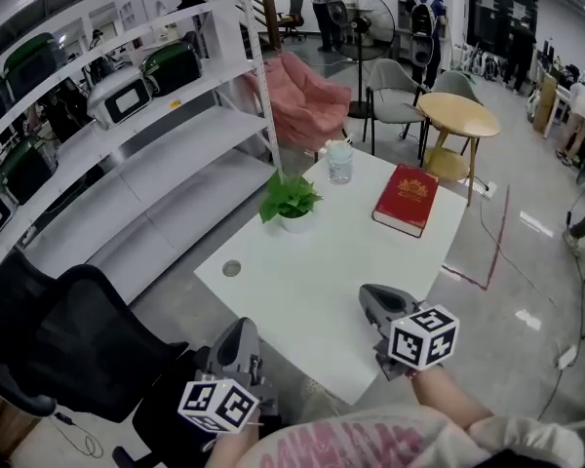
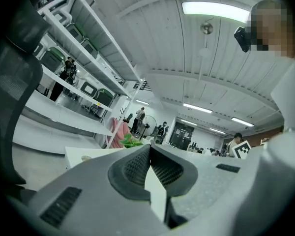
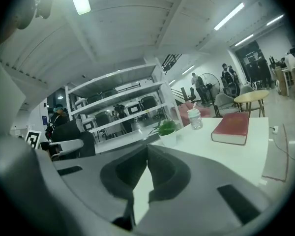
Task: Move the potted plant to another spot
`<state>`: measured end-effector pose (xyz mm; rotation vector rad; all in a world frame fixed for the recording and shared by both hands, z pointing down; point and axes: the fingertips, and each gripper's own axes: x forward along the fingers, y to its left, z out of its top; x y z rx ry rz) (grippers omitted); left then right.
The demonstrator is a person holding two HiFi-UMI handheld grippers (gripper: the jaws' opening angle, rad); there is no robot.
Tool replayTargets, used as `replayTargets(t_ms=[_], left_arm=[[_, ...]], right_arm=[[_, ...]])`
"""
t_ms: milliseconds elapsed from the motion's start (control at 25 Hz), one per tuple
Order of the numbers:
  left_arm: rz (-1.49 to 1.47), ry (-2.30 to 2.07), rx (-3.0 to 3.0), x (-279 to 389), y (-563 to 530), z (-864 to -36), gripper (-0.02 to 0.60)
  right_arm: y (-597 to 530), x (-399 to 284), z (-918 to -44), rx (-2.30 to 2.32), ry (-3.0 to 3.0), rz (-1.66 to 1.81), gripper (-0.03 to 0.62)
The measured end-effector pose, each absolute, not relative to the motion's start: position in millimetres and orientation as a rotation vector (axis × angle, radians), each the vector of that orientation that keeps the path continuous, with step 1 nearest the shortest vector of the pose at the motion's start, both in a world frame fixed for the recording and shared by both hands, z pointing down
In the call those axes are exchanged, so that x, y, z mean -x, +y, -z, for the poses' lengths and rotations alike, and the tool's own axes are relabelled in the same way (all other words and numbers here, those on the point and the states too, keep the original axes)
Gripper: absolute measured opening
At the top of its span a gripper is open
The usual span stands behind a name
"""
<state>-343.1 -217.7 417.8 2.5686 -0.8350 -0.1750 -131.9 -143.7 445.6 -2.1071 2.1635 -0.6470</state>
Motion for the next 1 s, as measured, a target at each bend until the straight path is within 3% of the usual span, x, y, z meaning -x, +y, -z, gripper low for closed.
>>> replayTargets(t_ms=[520, 1000], left_arm=[[0.057, -0.805, -2.548, 306, -349, -449, 0.003], [-0.080, -0.747, -2.437, 281, -404, -529, 0.003]], right_arm=[[-276, 96, -469, 2.097, 2.122, 0.772, 0.006], [-351, 88, -550, 2.106, 2.159, 0.970, 0.005]])
